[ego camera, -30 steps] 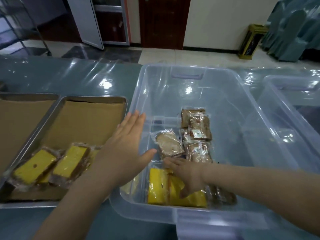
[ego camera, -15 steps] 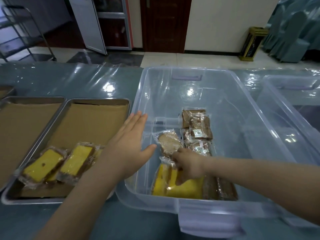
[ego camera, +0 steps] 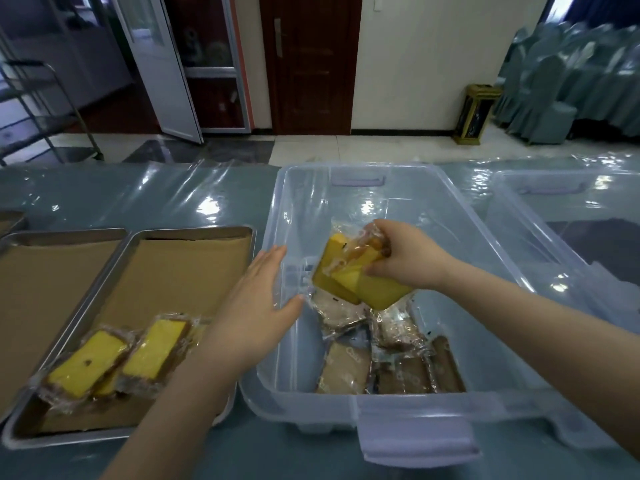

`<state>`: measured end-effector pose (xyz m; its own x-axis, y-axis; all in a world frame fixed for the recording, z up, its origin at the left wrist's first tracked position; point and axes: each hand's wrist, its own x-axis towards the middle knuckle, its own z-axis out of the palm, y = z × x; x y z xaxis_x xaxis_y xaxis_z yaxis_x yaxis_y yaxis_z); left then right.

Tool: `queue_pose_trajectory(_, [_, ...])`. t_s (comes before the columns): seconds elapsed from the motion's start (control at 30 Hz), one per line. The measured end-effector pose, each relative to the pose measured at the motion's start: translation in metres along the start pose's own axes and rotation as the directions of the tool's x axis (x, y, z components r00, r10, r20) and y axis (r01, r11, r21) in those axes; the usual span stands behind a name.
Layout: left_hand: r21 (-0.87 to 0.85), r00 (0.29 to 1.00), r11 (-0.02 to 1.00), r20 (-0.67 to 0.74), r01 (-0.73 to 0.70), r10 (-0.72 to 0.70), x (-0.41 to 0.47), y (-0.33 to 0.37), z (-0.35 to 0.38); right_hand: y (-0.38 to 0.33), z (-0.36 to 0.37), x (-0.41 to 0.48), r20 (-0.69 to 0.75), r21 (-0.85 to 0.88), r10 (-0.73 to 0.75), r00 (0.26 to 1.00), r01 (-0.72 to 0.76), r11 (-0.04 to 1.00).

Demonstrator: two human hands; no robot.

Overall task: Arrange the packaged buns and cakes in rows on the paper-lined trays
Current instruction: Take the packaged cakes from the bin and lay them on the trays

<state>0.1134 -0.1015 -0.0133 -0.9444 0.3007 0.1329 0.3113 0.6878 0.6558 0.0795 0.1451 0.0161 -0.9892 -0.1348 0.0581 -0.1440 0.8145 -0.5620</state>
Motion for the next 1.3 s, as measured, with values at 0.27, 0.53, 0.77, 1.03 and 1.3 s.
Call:
queue_pose_trajectory(0.27, [-0.381,0.969,0.919,-0.247,-0.102,0.005,-0.024,-0.003,-0.028,-0.091,-0.026,-0.04,-0.403,0.478,-0.027,0.915,0.235,0.846])
queue_pose_trajectory(0.53, [-0.737,0.962,0.642,-0.272,-0.211,0.003,-0.065,-0.046,-0.091,-0.199,0.048,-0.018,-0.261,0.751,-0.032,0.965,0.224,0.621])
queue_pose_trajectory(0.77, [-0.825,0.881,0.565,-0.285,-0.024,-0.379,-0.102,-0.148,-0.123,-0.233,0.153,0.011,-0.023,0.725,0.006,1.0,0.013,0.689])
queue_pose_trajectory(1.03, [-0.813,0.739,0.488,-0.109,0.318,-0.665,-0.097,-0.282,-0.115,-0.23,0.195,0.017,-0.002,0.51,0.146,0.989,-0.125,0.851])
queue_pose_trajectory(1.3, [-0.547,0.868,0.721,0.019,0.425,-0.497,-0.071,-0.313,-0.096,-0.223,0.216,0.015,0.005,0.33,0.206,0.979,-0.196,0.923])
